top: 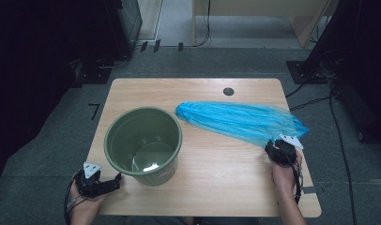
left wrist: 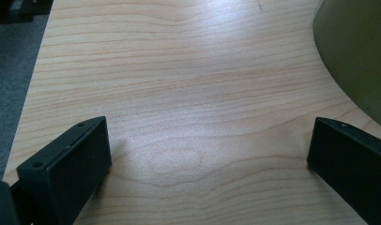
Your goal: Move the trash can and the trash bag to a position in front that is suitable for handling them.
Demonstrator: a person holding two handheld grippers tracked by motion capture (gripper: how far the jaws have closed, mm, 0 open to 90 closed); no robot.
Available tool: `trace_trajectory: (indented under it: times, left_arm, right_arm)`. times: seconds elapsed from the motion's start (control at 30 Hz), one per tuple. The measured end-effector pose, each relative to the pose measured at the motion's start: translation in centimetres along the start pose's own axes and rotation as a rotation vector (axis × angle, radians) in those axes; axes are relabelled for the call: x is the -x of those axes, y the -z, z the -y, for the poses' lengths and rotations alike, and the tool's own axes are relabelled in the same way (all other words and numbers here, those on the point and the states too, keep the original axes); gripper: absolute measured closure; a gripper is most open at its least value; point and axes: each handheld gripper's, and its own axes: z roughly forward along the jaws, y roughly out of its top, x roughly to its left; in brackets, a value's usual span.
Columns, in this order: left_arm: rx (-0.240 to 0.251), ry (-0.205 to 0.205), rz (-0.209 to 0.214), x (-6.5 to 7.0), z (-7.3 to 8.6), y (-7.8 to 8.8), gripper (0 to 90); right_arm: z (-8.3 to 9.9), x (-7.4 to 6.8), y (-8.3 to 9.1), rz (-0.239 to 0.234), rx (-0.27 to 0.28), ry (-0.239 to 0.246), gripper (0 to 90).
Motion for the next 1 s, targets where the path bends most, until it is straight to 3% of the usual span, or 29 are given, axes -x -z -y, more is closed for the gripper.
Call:
trace_trajectory:
  times: [0.03, 0.1, 0.13, 0.2, 0.27, 0.3, 0.37, 0.4, 0.5, 0.73, 0.8, 0.87, 0.9, 0.93, 1.0]
  left_arm:
    - [0.0, 0.0, 0.0, 0.0, 0.0, 0.0, 0.0]
    - [0.0, 0.003, -0.002, 0.0, 0.0, 0.0, 0.0]
    - [0.0, 0.003, -0.002, 0.0, 0.0, 0.0, 0.0]
    - [-0.001, 0.002, -0.002, 0.0, 0.0, 0.0, 0.0]
    - [-0.001, 0.002, -0.002, 0.0, 0.0, 0.0, 0.0]
    - [0.0, 0.001, -0.002, 0.0, 0.0, 0.0, 0.0]
    - [0.0, 0.001, -0.002, 0.0, 0.0, 0.0, 0.0]
    - [0.0, 0.001, -0.002, 0.0, 0.0, 0.0, 0.0]
    - [0.0, 0.001, -0.001, 0.0, 0.0, 0.0, 0.0]
    - [0.0, 0.001, -0.001, 0.0, 0.0, 0.0, 0.0]
    - [0.001, 0.001, -0.001, 0.0, 0.0, 0.0, 0.0]
    - [0.0, 0.003, -0.003, 0.0, 0.1, 0.1, 0.0]
    - [0.0, 0.001, -0.002, -0.1, 0.1, 0.1, 0.4]
    - [0.005, 0.007, -0.006, -0.2, 0.2, 0.3, 0.4]
    - [0.008, 0.015, -0.015, -0.4, 0.3, 0.5, 4.7]
  right_arm:
    - [-0.7, -0.6, 0.4, -0.011, 0.051, 0.005, 25.6]
    - [-1.8, -2.0, 0.4, -0.038, 0.081, 0.027, 17.1]
    - [-1.8, -2.0, 0.4, -0.038, 0.081, 0.027, 17.1]
    - [-3.6, -3.9, -0.8, -0.078, 0.055, 0.023, 9.3]
    - [-4.1, -4.4, -1.4, -0.086, 0.043, 0.021, 5.6]
    - [-4.8, -5.0, -2.8, -0.093, 0.018, 0.02, 0.0]
    - [-5.3, -5.4, -4.4, -0.09, -0.013, 0.021, 0.0]
    - [-5.3, -5.4, -4.4, -0.09, -0.013, 0.021, 0.0]
    - [-5.5, -5.3, -7.2, -0.031, -0.054, -0.015, 0.0]
    - [-5.3, -5.3, -9.1, -0.057, -0.157, -0.012, 0.0]
    - [-5.2, -5.6, -9.0, -0.045, -0.164, 0.026, 3.1]
    - [-5.1, -5.8, -8.8, -0.062, -0.15, 0.038, 9.8]
    - [-5.0, -5.9, -8.5, -0.093, -0.129, 0.058, 20.1]
    - [-5.0, -5.9, -8.5, -0.093, -0.129, 0.058, 20.1]
    - [-4.7, -6.0, -8.1, -0.118, -0.101, 0.076, 36.9]
